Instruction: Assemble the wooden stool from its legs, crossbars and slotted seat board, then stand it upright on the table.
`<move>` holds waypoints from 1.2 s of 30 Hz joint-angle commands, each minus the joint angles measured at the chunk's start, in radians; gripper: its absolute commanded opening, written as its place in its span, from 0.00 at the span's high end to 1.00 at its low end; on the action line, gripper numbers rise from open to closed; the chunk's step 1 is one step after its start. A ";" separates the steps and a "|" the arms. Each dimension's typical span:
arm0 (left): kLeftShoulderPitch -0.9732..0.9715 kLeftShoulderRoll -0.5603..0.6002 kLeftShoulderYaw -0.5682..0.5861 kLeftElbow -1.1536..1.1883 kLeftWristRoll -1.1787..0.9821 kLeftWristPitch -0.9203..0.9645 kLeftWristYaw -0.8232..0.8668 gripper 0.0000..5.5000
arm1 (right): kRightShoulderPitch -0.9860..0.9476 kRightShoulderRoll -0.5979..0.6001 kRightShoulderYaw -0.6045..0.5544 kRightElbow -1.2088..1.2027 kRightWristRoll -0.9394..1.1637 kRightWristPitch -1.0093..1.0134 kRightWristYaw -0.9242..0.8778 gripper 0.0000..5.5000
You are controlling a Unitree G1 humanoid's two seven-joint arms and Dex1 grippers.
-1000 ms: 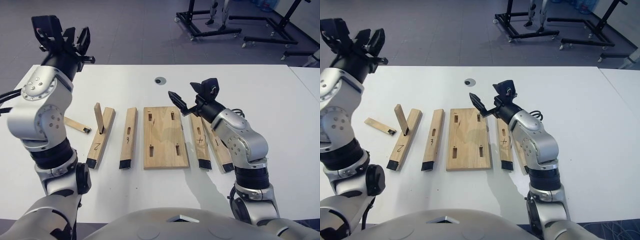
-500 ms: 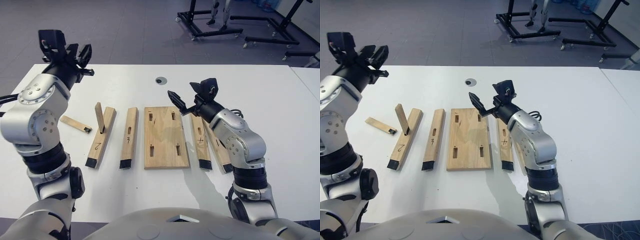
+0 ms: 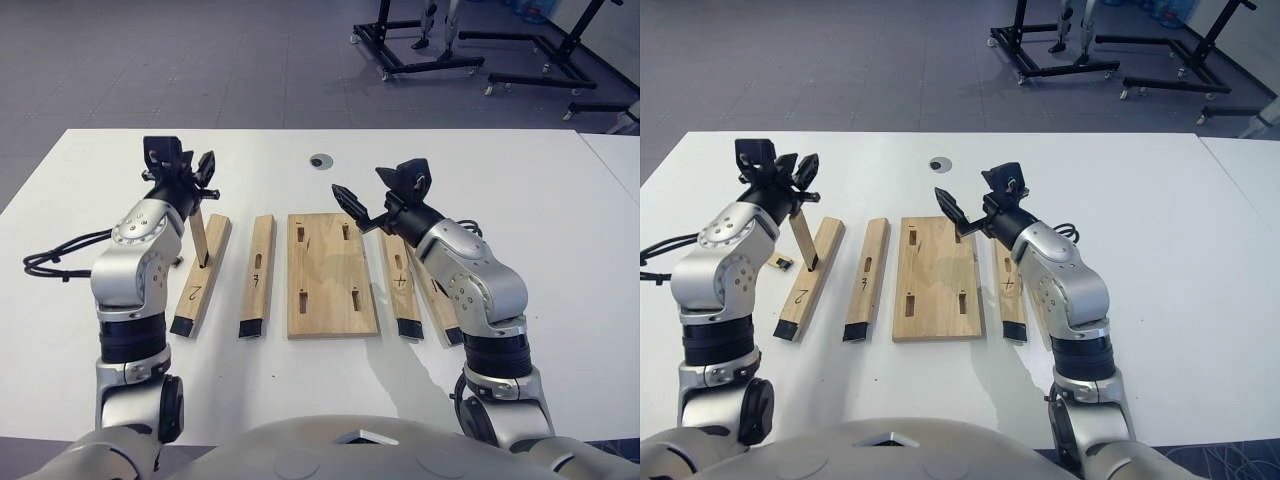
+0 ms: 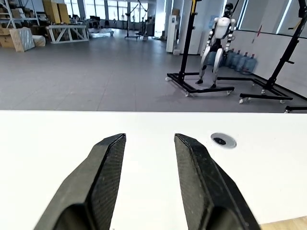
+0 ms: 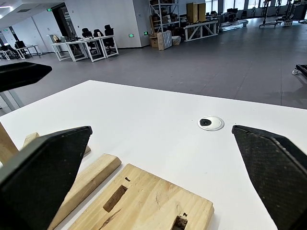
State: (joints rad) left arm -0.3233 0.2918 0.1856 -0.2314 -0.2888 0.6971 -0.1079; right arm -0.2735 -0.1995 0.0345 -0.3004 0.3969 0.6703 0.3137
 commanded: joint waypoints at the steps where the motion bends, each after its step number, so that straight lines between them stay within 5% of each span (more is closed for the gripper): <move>1: 0.041 -0.001 -0.015 0.037 0.023 -0.035 -0.016 0.66 | -0.005 -0.004 -0.003 -0.011 0.005 0.011 0.004 0.02; 16: 0.089 0.002 0.023 -0.018 0.015 -0.023 -0.020 0.66 | -0.022 -0.002 -0.008 0.001 0.004 0.010 0.011 0.02; 25: -0.089 0.050 0.156 -0.230 -0.139 0.241 0.004 0.66 | -0.026 -0.002 -0.011 0.001 0.003 0.004 0.011 0.02; 31: -0.146 0.152 0.384 -0.139 -0.160 0.267 0.053 0.66 | -0.006 -0.002 -0.027 -0.013 0.001 -0.004 -0.001 0.02; 36: -0.097 0.298 0.323 -0.112 -0.162 0.308 -0.065 0.73 | 0.048 -0.006 -0.069 -0.063 0.003 0.000 -0.031 0.02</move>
State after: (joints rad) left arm -0.4332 0.5252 0.5457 -0.3669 -0.4505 0.9838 -0.1245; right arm -0.2484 -0.2010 -0.0118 -0.3348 0.3971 0.6709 0.2966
